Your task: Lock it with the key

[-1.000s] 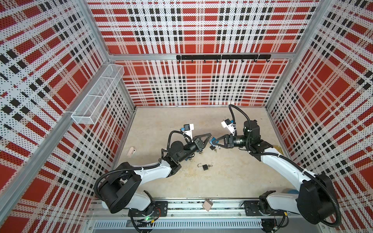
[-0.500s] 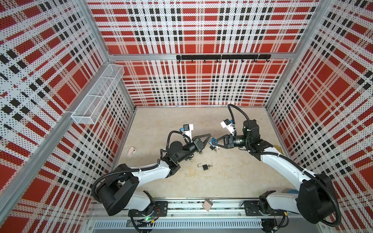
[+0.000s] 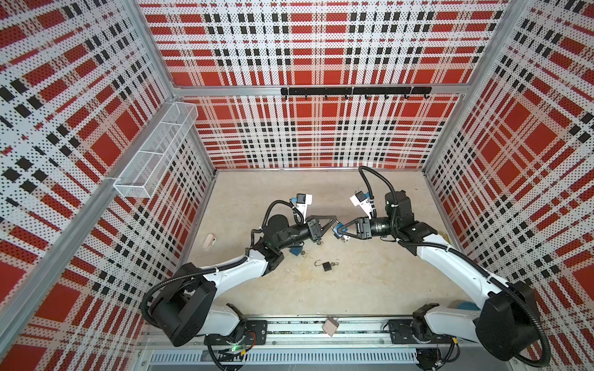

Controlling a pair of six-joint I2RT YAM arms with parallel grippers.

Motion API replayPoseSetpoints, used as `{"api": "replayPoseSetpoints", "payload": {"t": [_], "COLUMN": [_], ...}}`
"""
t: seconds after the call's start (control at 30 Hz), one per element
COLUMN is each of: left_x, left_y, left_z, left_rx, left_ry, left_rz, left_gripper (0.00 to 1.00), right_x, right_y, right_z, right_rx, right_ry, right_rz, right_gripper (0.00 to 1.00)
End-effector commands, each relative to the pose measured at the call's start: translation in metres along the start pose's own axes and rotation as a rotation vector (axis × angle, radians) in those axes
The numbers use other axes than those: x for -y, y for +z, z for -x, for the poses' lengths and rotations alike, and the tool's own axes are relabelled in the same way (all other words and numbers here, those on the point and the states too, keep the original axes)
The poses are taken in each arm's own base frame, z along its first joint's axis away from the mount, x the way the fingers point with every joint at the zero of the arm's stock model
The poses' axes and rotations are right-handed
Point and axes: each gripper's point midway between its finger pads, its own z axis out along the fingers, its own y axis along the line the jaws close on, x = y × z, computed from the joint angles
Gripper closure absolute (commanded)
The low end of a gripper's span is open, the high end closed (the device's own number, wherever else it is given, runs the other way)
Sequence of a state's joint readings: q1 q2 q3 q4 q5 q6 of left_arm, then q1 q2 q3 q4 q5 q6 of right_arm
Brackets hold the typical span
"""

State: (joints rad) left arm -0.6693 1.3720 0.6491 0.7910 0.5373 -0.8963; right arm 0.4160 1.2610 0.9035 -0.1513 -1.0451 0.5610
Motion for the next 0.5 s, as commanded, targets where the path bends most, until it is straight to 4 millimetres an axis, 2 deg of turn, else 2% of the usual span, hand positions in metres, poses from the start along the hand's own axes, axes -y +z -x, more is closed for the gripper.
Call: {"api": "replayPoseSetpoints", "payload": {"t": [0.0, 0.07, 0.17, 0.47], "left_x": [-0.0145, -0.0142, -0.0130, -0.0096], "left_y": [-0.0060, -0.0080, -0.0103, -0.0092], "left_z": [-0.0624, -0.0592, -0.0561, -0.0603], "left_rx": [-0.261, -0.259, -0.262, -0.307], "left_ry": [-0.122, -0.126, -0.132, -0.161], "left_rz": [0.024, 0.020, 0.009, -0.024], "left_gripper": [0.95, 0.91, 0.91, 0.83], "right_x": [-0.0342, -0.0340, -0.0345, -0.0348], "right_y": [-0.0107, -0.0108, -0.0109, -0.0109], "right_z": [0.0498, 0.0500, 0.0505, 0.0512], "right_rx": [0.162, 0.162, 0.162, 0.159], "right_ry": [-0.292, -0.294, -0.295, -0.297], "right_rz": [-0.025, -0.027, -0.027, -0.031], "right_gripper": [1.00, 1.00, 1.00, 1.00]}}
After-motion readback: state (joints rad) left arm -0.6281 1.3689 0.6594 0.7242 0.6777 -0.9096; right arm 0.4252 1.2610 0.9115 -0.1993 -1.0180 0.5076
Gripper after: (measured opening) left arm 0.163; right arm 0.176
